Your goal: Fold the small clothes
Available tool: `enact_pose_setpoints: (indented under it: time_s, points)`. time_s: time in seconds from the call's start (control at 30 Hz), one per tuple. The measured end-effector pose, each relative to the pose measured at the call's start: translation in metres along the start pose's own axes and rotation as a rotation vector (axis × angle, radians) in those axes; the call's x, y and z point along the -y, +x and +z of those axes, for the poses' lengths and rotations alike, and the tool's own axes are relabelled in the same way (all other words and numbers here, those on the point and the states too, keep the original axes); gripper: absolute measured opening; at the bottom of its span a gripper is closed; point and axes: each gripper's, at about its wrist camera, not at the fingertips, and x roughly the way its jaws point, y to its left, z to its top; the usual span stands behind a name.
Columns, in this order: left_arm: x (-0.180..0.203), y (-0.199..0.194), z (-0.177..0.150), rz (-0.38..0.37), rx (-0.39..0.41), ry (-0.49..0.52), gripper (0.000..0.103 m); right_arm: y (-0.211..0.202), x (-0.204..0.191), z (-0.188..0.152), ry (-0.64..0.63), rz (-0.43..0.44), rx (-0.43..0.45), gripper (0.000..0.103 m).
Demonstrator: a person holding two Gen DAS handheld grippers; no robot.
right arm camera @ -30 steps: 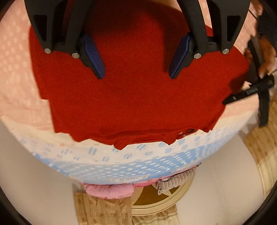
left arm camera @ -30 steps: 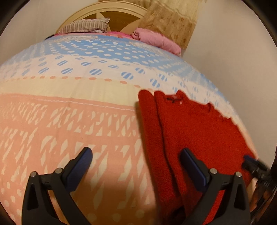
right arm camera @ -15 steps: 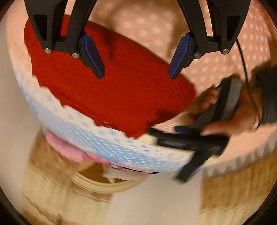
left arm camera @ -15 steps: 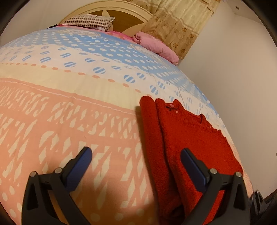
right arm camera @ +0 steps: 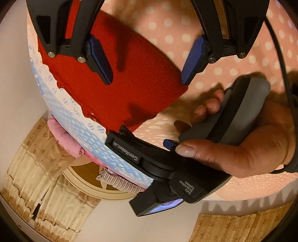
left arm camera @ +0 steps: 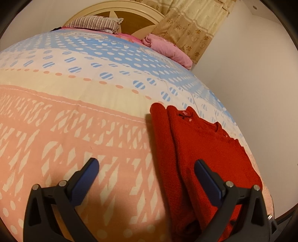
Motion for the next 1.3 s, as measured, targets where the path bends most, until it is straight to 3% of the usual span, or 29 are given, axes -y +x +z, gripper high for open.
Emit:
enact_pose_setpoints:
  time_s: [0.07,0.17,0.27,0.3,0.37,0.43,0.57,0.6,0.63,0.73,0.8,0.97,1.1,1.3]
  points:
    - [0.008,0.000,0.002,-0.025,-0.011,0.042,0.103,0.002,-0.003,-0.001,-0.007,0.024,-0.015,0.040]
    - [0.026,0.005,0.007,-0.058,-0.039,0.132,0.103,0.003,-0.001,-0.002,0.009,0.027,-0.005,0.039]
    - [0.029,0.020,0.015,-0.082,-0.079,0.124,0.099,0.004,0.004,-0.004,0.039,0.046,-0.002,0.036]
    - [0.027,0.027,0.019,-0.089,-0.093,0.098,0.090,0.004,0.005,-0.004,0.044,0.051,-0.003,0.035]
    - [0.020,0.032,0.027,-0.108,-0.078,0.040,0.084,0.006,0.005,-0.003,0.051,0.057,-0.006,0.031]
    - [0.016,0.036,0.030,-0.116,-0.080,0.004,0.071,0.007,0.004,-0.003,0.048,0.059,-0.008,0.027]
    - [0.024,0.043,0.027,-0.103,-0.095,0.042,0.053,0.008,0.003,-0.004,0.051,0.066,-0.011,0.026]
    - [0.027,0.045,0.027,-0.105,-0.108,0.056,0.035,0.008,0.004,-0.003,0.058,0.073,-0.012,0.026]
    - [0.028,0.048,0.026,-0.110,-0.132,0.056,0.025,0.008,0.005,-0.003,0.064,0.078,-0.012,0.026]
    - [0.024,0.048,0.031,-0.118,-0.153,0.006,0.017,0.007,0.012,-0.003,0.084,0.099,-0.005,0.022]
    - [0.022,0.046,0.035,-0.142,-0.175,-0.043,0.015,0.002,0.018,-0.002,0.100,0.111,0.015,0.013]
    - [0.025,0.038,0.041,-0.174,-0.197,-0.113,0.014,-0.014,0.032,-0.005,0.162,0.164,0.053,0.011]
    - [0.041,0.031,0.044,-0.161,-0.192,-0.054,0.014,-0.017,0.045,-0.010,0.218,0.184,0.066,0.010]
    - [0.063,0.019,0.055,-0.198,-0.167,-0.051,0.013,-0.033,0.079,-0.021,0.343,0.210,0.121,0.010]
